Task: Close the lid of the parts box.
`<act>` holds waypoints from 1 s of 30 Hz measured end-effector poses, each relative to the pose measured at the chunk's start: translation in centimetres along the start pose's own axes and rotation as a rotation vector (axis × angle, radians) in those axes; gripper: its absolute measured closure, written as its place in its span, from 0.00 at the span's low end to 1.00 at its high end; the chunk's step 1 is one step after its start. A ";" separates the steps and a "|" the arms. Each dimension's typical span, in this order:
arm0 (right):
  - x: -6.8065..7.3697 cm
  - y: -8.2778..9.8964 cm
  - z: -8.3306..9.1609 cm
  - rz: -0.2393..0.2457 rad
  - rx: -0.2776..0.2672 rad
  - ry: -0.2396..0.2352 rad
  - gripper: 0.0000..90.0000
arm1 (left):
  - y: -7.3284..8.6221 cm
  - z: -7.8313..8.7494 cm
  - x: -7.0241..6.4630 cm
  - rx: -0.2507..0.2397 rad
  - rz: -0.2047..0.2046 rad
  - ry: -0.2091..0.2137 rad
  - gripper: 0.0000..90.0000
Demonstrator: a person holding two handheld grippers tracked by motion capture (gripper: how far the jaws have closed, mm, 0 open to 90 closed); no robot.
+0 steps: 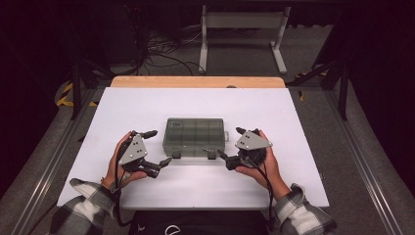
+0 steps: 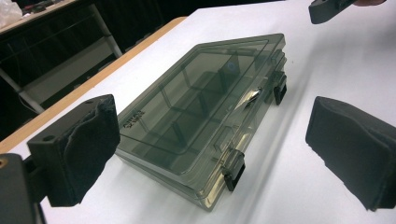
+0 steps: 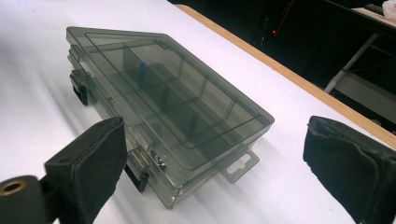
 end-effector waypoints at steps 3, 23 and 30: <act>0.0 0.1 0.2 0.006 0.000 0.001 0.07 | 0.1 0.2 0.0 -0.002 0.000 0.002 0.04; -0.8 0.8 1.6 0.011 -0.005 0.026 0.07 | 0.6 1.1 -0.7 -0.003 -0.007 -0.009 0.04; -1.2 1.2 2.2 0.022 -0.006 0.038 0.07 | 0.8 1.5 -0.8 -0.002 -0.010 -0.018 0.04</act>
Point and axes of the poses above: each handheld gripper's, and its own axes: z roughly backward along the jaws, y roughly out of its underside, x roughly to its left, the point moved 10 cm from there along -z, roughly forward along the jaws, and after that the axes turned 13 degrees about y, right-handed, at the moved point
